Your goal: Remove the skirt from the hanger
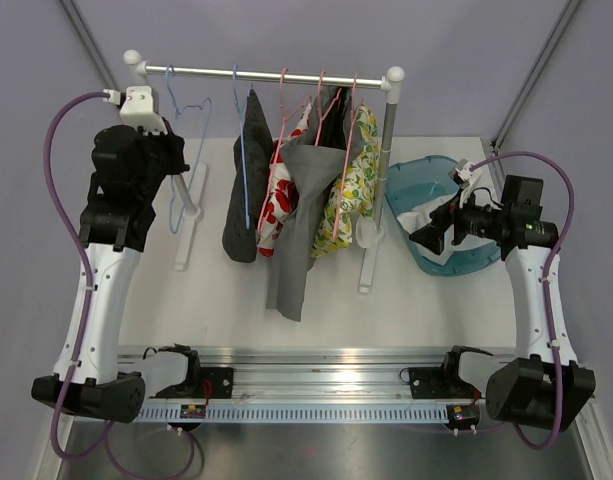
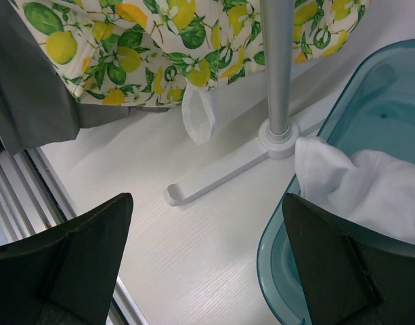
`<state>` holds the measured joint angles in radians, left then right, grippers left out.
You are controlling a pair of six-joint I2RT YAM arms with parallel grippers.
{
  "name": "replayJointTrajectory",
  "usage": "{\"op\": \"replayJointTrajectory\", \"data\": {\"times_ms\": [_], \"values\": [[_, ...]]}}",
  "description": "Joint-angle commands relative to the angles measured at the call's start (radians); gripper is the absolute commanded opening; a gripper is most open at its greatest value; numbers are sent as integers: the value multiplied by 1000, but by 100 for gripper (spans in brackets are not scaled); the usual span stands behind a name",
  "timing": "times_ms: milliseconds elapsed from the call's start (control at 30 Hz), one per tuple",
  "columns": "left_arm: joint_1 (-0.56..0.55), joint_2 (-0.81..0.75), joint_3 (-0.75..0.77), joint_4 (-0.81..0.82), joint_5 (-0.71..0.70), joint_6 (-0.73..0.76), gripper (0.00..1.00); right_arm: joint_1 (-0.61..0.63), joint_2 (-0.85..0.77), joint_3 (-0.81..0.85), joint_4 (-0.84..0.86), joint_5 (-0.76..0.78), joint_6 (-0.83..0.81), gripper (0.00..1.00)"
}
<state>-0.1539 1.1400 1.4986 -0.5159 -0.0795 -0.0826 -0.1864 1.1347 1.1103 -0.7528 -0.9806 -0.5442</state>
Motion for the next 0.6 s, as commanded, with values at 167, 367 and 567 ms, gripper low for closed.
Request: {"op": "replayJointTrajectory", "data": {"times_ms": [167,367,567], "values": [[79,13,46,188,164,-152,0,-2,-18,5,-5,-58,-40,99],[195,99,37,220,260,-218,0,-4,-18,10,-14,-70,-42,99],[251,101,-34,280,331,-259,0,-4,-18,14,-33,-93,-60,100]]}}
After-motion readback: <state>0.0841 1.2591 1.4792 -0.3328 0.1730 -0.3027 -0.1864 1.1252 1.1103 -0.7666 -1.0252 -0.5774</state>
